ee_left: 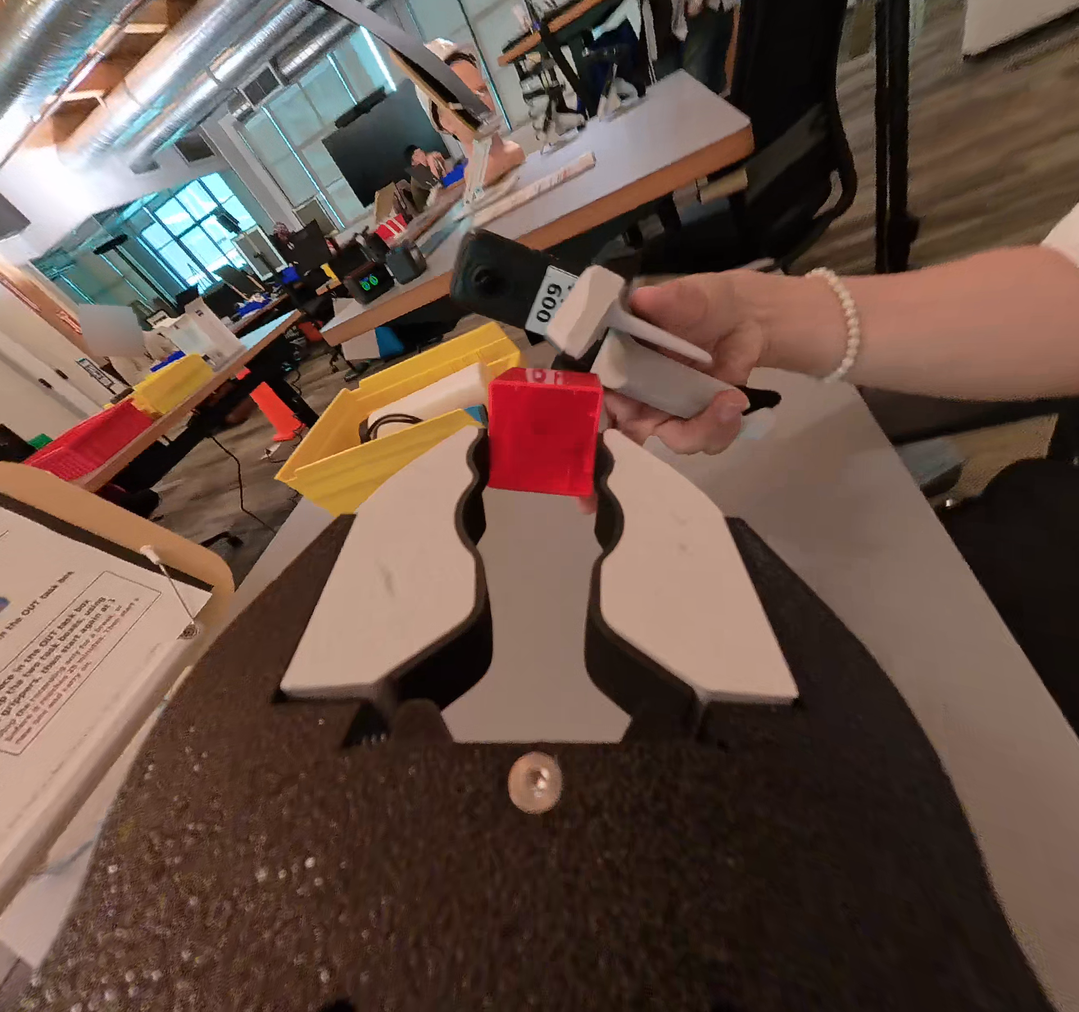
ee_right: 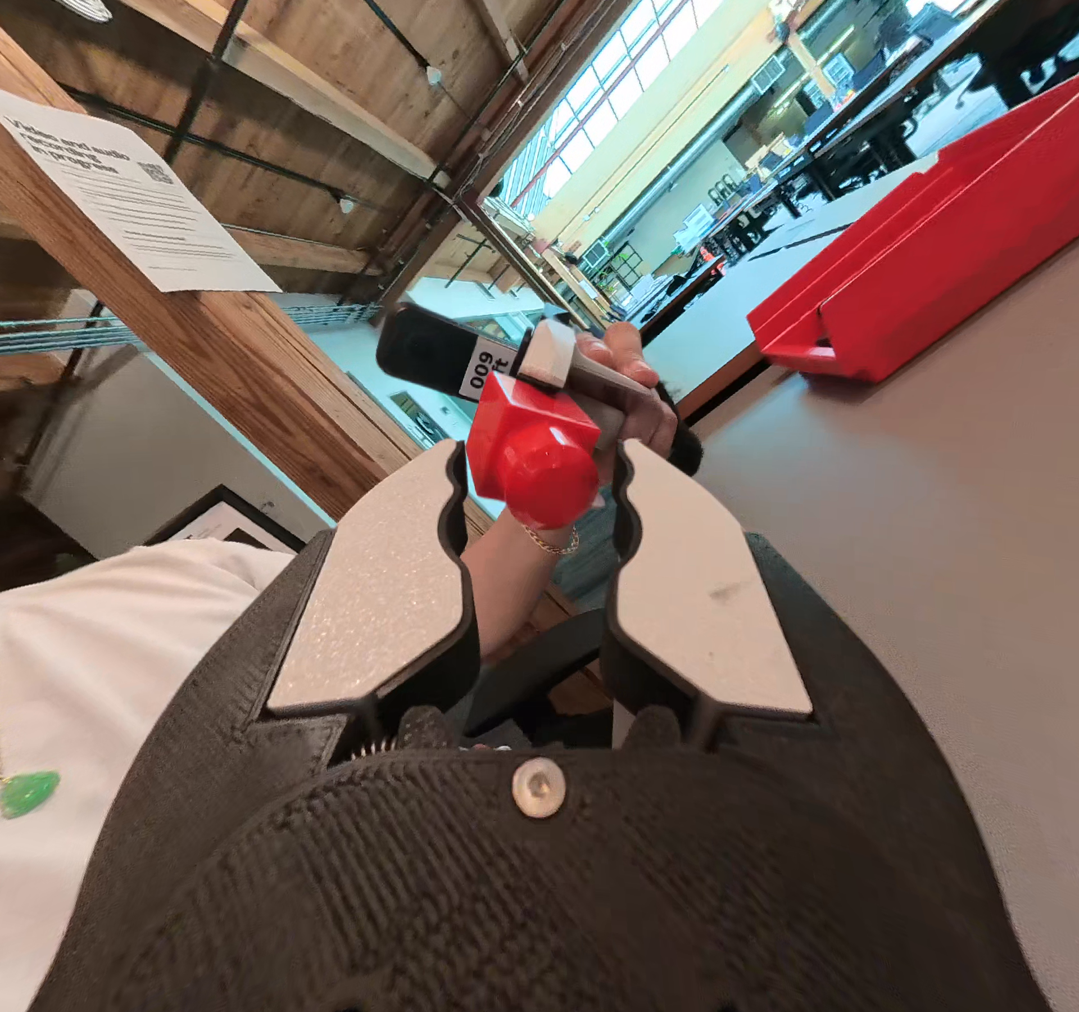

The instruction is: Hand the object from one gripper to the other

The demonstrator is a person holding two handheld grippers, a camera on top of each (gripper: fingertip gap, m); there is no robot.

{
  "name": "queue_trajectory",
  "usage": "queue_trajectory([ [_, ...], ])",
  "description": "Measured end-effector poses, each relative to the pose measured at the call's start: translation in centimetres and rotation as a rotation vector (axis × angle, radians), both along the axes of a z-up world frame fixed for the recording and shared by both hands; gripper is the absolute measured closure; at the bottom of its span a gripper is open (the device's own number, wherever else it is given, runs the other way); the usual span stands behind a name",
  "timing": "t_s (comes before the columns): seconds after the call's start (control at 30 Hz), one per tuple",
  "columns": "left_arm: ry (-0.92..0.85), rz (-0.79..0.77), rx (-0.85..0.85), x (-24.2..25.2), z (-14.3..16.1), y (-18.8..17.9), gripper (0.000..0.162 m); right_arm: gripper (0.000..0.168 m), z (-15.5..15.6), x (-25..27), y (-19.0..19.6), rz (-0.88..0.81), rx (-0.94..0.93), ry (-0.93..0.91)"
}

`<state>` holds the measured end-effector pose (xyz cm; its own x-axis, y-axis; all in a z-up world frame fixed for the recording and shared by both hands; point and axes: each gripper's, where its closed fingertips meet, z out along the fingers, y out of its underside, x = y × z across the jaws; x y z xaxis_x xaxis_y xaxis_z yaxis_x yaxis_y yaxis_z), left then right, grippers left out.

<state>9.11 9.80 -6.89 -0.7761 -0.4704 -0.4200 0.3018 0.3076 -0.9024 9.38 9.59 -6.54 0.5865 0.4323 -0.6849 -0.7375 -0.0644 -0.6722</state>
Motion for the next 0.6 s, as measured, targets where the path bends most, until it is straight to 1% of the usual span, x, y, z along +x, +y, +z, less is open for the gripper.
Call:
queue_trajectory([
  [0.07,0.006,0.001,0.040,0.0,-0.6,-0.3,0.128,0.129,-0.2,0.0,0.4,0.003,0.005,0.021],
  [0.1,0.019,0.018,0.037,0.2,-0.7,-0.2,0.128,0.130,-0.2,0.2,0.5,-0.019,0.017,0.010],
  [0.17,0.072,0.061,0.018,0.7,-1.1,0.2,0.124,0.130,0.0,0.6,0.7,-0.069,0.041,-0.073],
  [0.2,0.105,0.086,-0.008,0.9,-1.2,0.5,0.118,0.131,0.0,0.8,0.6,-0.107,0.038,-0.147],
  [0.23,0.138,0.123,-0.046,1.3,-1.2,0.9,0.106,0.131,-0.4,1.4,0.6,-0.173,-0.005,-0.241],
  [0.27,0.174,0.161,-0.084,1.7,-1.3,1.4,0.098,0.131,-1.1,2.5,0.5,-0.276,-0.076,-0.366],
  [0.33,0.236,0.225,-0.137,2.1,-1.8,2.3,0.090,0.131,-2.4,6.1,-0.8,-0.554,-0.267,-0.697],
  [0.37,0.250,0.247,-0.154,2.2,-2.0,2.7,0.091,0.131,-2.8,7.6,-1.8,-0.658,-0.366,-0.840],
  [0.4,0.261,0.266,-0.164,2.2,-2.3,3.0,0.092,0.131,-3.0,8.9,-2.9,-0.739,-0.459,-0.938],
  [0.47,0.291,0.300,-0.167,2.2,-3.2,3.5,0.097,0.131,-3.3,10.8,-4.8,-0.853,-0.595,-1.032],
  [0.53,0.326,0.319,-0.152,2.1,-4.1,3.6,0.098,0.131,-3.9,12.4,-6.3,-0.910,-0.697,-1.039],
  [0.6,0.334,0.338,-0.120,1.8,-4.7,3.8,0.100,0.131,-4.4,14.7,-8.7,-1.000,-0.809,-1.061],
])
